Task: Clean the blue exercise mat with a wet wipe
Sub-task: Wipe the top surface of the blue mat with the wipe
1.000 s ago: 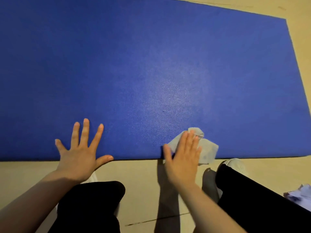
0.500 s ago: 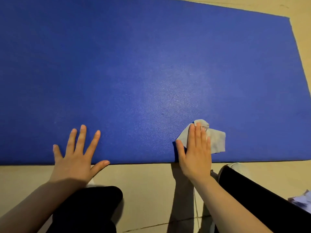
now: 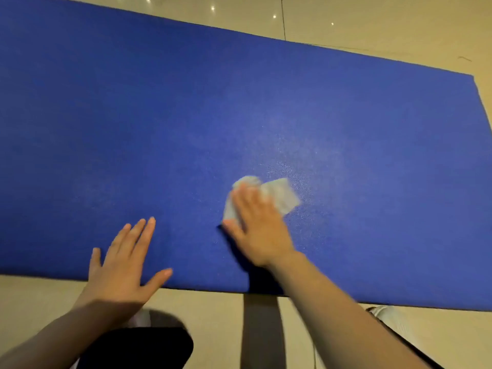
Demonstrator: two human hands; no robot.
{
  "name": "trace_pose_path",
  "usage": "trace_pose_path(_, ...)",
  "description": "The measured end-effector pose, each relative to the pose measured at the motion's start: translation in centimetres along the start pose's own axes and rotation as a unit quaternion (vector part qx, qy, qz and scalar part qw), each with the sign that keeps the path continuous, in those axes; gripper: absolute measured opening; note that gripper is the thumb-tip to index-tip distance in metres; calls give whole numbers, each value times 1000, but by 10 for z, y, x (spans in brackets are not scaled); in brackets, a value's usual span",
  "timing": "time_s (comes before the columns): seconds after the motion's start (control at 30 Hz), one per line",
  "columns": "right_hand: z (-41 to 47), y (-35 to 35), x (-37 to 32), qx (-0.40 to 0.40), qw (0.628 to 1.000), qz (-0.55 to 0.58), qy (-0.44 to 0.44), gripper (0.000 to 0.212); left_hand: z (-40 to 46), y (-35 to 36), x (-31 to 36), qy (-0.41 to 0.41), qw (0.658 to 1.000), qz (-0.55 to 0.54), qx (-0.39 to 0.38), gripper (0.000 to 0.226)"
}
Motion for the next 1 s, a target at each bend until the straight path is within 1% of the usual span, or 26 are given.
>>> trace_pose_path(0.03,-5,-12,33,28,997,-4,66,79,1,-7,-1,-22,999,-28,1,94)
trace_pose_path(0.07,-15,-23,66,45,989,1,139,74,3,-15,0,-24,998,-45,23,93)
trace_pose_path(0.1,-28,-29,95,47,977,15,206,69,5,-21,5,-13,998,-43,43,92)
trace_pose_path(0.13,-41,-34,116,46,964,27,261,67,7,-24,12,-2,998,-32,45,93)
trace_pose_path(0.2,-60,-38,129,52,939,33,338,71,14,-19,20,-8,1000,-12,7,97)
trace_pose_path(0.23,-61,-35,121,51,932,35,357,76,17,-16,23,-13,1000,-4,-15,100)
trace_pose_path(0.27,-56,-27,103,43,934,33,352,81,19,-12,28,-15,999,7,-35,103)
trace_pose_path(0.3,-46,-15,77,32,946,25,321,85,20,-7,32,-13,998,28,-54,104)
trace_pose_path(0.37,-22,12,9,7,980,5,199,90,19,1,35,-9,994,74,-76,104)
trace_pose_path(0.43,-3,35,-47,-19,997,-16,77,87,17,3,36,-11,993,80,-82,103)
trace_pose_path(0.5,9,40,-63,-48,999,-4,-1,83,17,6,33,-8,992,91,-85,103)
trace_pose_path(0.53,13,31,-61,-35,999,4,-31,87,18,6,31,-4,992,94,-85,103)
trace_pose_path(0.57,15,25,-54,-35,998,26,-43,94,19,8,28,1,992,91,-82,103)
trace_pose_path(0.6,16,22,-42,-43,997,43,-44,98,21,9,27,9,994,79,-73,104)
trace_pose_path(0.63,18,14,-26,-26,998,54,-29,94,22,6,27,17,996,68,-51,107)
trace_pose_path(0.67,20,2,-2,-4,998,67,14,83,22,4,29,30,996,75,-28,110)
trace_pose_path(0.7,20,-6,25,1,994,85,68,72,23,6,29,38,995,86,-25,108)
trace_pose_path(0.73,18,-13,52,11,990,86,111,65,23,8,27,45,995,91,-23,101)
trace_pose_path(0.77,14,-24,79,30,988,60,138,65,24,8,24,47,994,98,-8,96)
trace_pose_path(0.83,7,-44,125,53,981,1,187,74,25,8,23,47,994,102,6,96)
trace_pose_path(0.9,-3,-52,154,63,959,20,275,68,24,1,26,53,995,70,44,89)
trace_pose_path(0.93,-4,-50,155,60,948,37,309,68,23,-5,29,54,995,47,63,82)
trace_pose_path(0.97,-2,-47,147,49,941,43,332,73,23,-10,32,56,995,24,79,75)
trace_pose_path(1.0,6,-44,132,35,946,37,319,79,22,-16,35,59,994,6,95,70)
Point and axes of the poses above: each hand's wrist, its own z-axis towards the middle knuckle, its own y-axis out of the palm, x = y × z, the point moved 10 cm from there along z, towards the middle knuckle, and after that the axes turned 11 degrees about -y, right-handed, at the moved point
